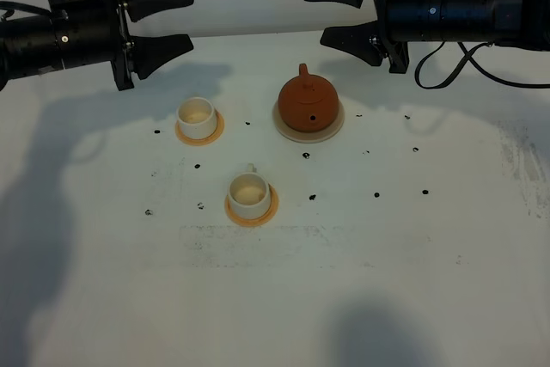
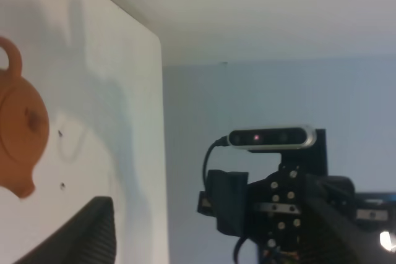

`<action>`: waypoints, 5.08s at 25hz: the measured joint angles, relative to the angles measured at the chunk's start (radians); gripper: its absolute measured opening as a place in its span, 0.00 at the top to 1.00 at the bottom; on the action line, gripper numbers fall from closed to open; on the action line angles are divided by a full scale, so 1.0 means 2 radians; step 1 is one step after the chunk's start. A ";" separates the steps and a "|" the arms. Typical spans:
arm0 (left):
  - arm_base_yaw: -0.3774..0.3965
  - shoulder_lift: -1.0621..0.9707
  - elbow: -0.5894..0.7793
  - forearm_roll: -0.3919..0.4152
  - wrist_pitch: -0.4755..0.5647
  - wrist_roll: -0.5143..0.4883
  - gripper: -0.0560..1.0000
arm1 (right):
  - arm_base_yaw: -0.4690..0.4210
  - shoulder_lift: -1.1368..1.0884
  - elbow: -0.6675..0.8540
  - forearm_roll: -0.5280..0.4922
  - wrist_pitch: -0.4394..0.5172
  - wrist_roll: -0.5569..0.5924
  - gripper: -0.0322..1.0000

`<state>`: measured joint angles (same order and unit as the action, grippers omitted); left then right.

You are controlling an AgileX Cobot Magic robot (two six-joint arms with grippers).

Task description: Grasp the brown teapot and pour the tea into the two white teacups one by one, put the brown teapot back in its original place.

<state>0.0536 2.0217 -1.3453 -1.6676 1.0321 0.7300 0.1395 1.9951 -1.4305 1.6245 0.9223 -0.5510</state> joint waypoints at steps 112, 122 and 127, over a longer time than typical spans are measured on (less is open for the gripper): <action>0.000 -0.968 0.420 0.798 -0.035 -0.361 0.42 | 0.090 0.015 -0.150 -0.554 -0.064 0.119 0.40; 0.000 -0.973 0.424 0.814 -0.002 -0.361 0.43 | 0.091 0.028 -0.150 -0.557 -0.126 0.137 0.40; 0.000 -0.974 0.437 0.814 0.002 -0.361 0.43 | 0.095 0.036 -0.150 -0.557 -0.141 0.138 0.40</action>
<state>0.0536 0.0746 -0.4708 -0.0395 1.0362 0.0088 0.3288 2.0674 -1.7302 0.5106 0.6401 -0.2757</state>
